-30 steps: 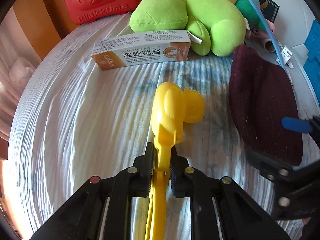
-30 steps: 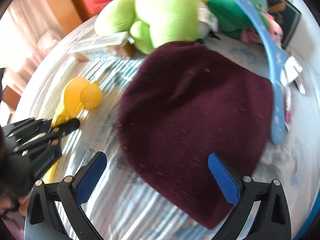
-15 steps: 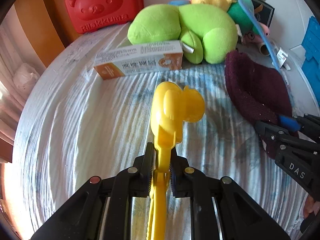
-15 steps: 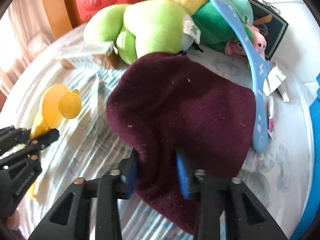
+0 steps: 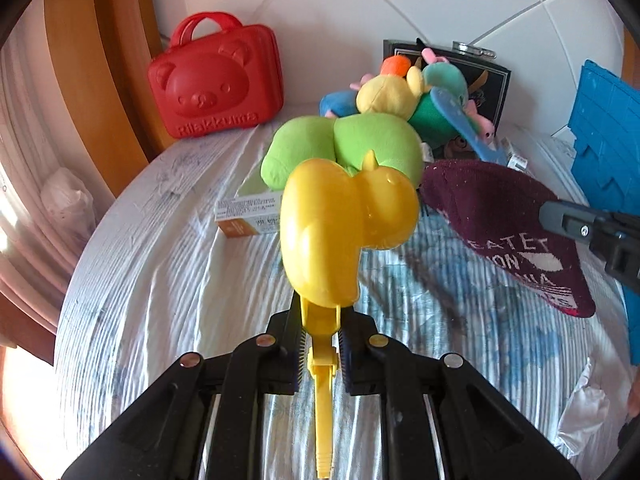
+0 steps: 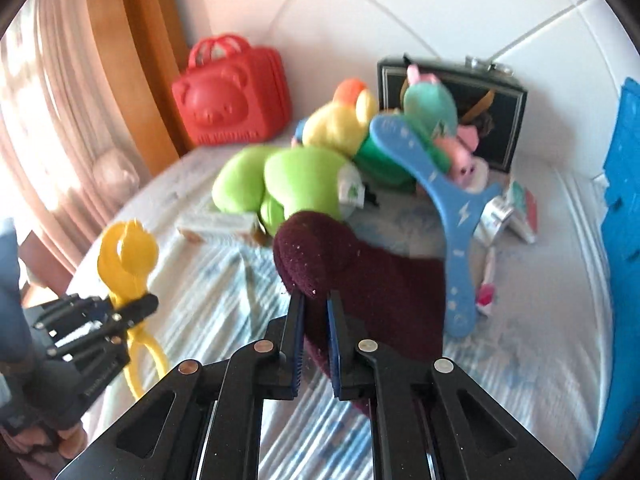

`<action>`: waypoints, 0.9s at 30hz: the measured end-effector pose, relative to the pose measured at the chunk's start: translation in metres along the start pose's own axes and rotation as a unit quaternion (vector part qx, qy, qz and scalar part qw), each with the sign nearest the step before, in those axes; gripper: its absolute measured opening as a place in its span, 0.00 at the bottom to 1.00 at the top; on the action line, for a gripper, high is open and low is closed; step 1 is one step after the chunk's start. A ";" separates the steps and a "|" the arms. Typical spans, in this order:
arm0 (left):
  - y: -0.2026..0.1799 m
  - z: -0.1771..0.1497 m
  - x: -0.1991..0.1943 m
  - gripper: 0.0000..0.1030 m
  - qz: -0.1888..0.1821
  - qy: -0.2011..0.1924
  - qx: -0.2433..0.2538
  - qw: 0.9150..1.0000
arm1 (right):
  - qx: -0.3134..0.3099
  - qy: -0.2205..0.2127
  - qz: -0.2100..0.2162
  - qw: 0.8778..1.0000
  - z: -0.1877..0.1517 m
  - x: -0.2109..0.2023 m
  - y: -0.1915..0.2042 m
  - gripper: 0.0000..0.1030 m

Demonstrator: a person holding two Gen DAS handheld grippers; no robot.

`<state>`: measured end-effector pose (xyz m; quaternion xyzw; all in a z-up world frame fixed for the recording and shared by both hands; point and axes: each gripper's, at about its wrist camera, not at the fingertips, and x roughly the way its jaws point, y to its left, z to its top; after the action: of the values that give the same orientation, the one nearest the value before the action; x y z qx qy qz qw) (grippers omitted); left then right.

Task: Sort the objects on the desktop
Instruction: 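Grasp the maroon knit beanie with the right gripper while the left gripper holds the yellow toy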

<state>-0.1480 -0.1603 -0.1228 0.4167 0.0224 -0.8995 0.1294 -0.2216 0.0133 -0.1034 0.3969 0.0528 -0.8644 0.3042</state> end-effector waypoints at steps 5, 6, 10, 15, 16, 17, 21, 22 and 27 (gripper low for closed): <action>-0.005 0.005 -0.025 0.13 -0.005 -0.023 0.004 1.000 | 0.007 -0.035 0.007 0.999 0.005 -0.036 0.000 0.10; -0.006 0.007 -0.034 0.13 -0.006 -0.033 0.005 0.999 | 0.007 -0.043 0.009 0.999 0.006 -0.043 -0.001 0.10; -0.013 0.016 -0.060 0.13 -0.009 -0.065 0.009 0.998 | 0.007 -0.077 0.010 0.997 0.015 -0.071 -0.001 0.09; -0.025 0.021 -0.080 0.13 -0.015 -0.083 0.016 0.996 | 0.005 -0.120 0.005 0.993 0.025 -0.113 -0.005 0.01; -0.026 0.019 -0.082 0.13 -0.018 -0.082 0.016 0.996 | 0.001 -0.114 -0.002 0.993 0.027 -0.116 -0.005 0.01; -0.027 0.017 -0.082 0.13 -0.021 -0.080 0.015 0.996 | 0.002 -0.096 -0.006 0.995 0.027 -0.114 -0.007 0.01; -0.027 -0.002 -0.060 0.13 -0.023 -0.036 0.014 0.999 | 0.025 -0.041 -0.013 0.999 0.005 -0.094 -0.020 0.04; -0.027 -0.010 -0.049 0.13 -0.023 -0.016 0.012 1.000 | 0.027 -0.024 -0.017 0.999 -0.003 -0.085 -0.022 0.08; -0.034 -0.046 -0.008 0.13 -0.027 0.053 0.014 0.998 | 0.058 0.079 -0.039 0.994 -0.058 -0.026 -0.040 0.88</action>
<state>-0.1176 -0.1188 -0.1494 0.4651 0.0278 -0.8794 0.0979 -0.1932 0.0783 -0.1301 0.4784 0.0422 -0.8432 0.2415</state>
